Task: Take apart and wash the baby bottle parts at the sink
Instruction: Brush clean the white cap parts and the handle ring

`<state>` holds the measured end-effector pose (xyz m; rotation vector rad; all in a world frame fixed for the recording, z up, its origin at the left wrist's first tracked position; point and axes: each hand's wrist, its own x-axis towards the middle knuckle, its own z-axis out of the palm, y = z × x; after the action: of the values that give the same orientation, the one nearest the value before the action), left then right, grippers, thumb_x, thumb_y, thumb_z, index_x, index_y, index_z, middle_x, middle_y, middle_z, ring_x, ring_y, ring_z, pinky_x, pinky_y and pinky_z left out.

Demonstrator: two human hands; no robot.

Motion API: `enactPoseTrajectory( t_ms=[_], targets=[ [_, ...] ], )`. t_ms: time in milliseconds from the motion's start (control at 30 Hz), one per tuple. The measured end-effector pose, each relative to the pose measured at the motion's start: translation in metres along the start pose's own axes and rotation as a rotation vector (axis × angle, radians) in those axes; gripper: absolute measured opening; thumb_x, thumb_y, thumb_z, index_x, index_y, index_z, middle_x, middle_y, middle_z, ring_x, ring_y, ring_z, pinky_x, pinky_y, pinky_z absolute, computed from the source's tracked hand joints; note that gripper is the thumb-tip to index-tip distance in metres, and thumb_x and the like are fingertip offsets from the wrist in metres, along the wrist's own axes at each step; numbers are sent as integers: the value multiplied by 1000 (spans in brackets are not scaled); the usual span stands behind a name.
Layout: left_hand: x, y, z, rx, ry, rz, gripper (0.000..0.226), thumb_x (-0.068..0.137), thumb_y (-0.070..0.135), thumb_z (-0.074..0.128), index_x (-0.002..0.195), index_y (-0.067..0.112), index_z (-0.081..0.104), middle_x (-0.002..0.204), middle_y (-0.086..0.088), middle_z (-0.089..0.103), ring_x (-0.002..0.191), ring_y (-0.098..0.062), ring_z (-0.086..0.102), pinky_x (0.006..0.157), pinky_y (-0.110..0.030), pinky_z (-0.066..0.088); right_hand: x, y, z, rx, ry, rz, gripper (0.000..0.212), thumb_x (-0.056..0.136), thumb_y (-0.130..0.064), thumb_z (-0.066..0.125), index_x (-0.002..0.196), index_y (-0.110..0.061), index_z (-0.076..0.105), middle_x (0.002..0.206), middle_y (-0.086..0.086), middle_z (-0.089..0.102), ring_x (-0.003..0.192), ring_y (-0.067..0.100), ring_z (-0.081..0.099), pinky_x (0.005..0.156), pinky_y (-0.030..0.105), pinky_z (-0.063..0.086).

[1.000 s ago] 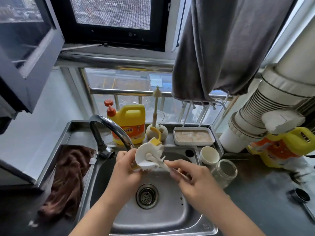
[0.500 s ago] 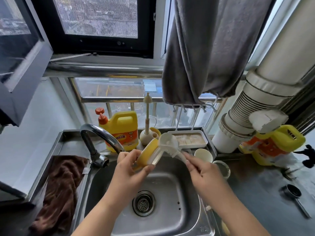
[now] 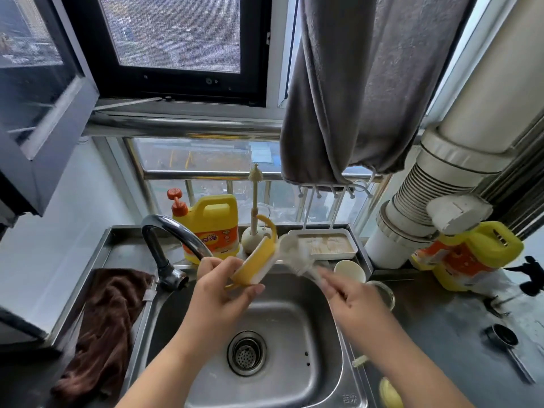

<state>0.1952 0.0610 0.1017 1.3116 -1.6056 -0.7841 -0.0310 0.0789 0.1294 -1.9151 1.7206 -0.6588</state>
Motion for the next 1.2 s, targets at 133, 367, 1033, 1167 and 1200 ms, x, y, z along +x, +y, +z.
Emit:
enactPoseTrajectory(
  t_ms=[133, 367, 1033, 1167, 1200],
  targets=[
    [2, 10, 1, -31, 18, 14, 20, 74, 18, 80, 81, 22, 61, 93, -4, 44, 93, -8, 47, 74, -7, 44, -6, -13, -8, 32, 4, -48, 37, 97, -24, 50, 122, -52, 54, 56, -27, 59, 53, -1, 54, 54, 12, 41],
    [2, 17, -3, -118, -26, 32, 25, 69, 38, 76, 83, 24, 61, 96, -4, 44, 91, -7, 48, 71, -9, 46, 8, -12, -16, 116, 67, 26, 32, 97, -25, 50, 120, -45, 58, 61, -10, 61, 47, -1, 47, 48, 10, 35],
    [2, 26, -13, -484, -21, -94, 56, 51, 64, 80, 91, 27, 70, 87, -8, 69, 81, -24, 63, 76, -30, 51, -1, -16, -23, 215, 11, -5, 32, 96, -31, 50, 114, -56, 54, 89, -19, 69, 74, -2, 61, 65, 10, 45],
    [4, 33, -21, -674, -6, -133, 59, 43, 61, 86, 89, 25, 75, 85, -4, 72, 78, -13, 66, 71, -17, 52, -12, -20, -25, 251, -89, -9, 31, 96, -28, 51, 112, -53, 60, 68, 2, 65, 58, 21, 54, 57, 36, 44],
    [4, 35, -20, -700, -24, -133, 59, 42, 60, 86, 88, 24, 76, 84, -4, 72, 78, -12, 66, 70, -16, 51, -4, -16, -26, 260, -45, 13, 30, 96, -27, 51, 115, -47, 61, 65, -3, 64, 56, 14, 54, 55, 30, 43]
  ],
)
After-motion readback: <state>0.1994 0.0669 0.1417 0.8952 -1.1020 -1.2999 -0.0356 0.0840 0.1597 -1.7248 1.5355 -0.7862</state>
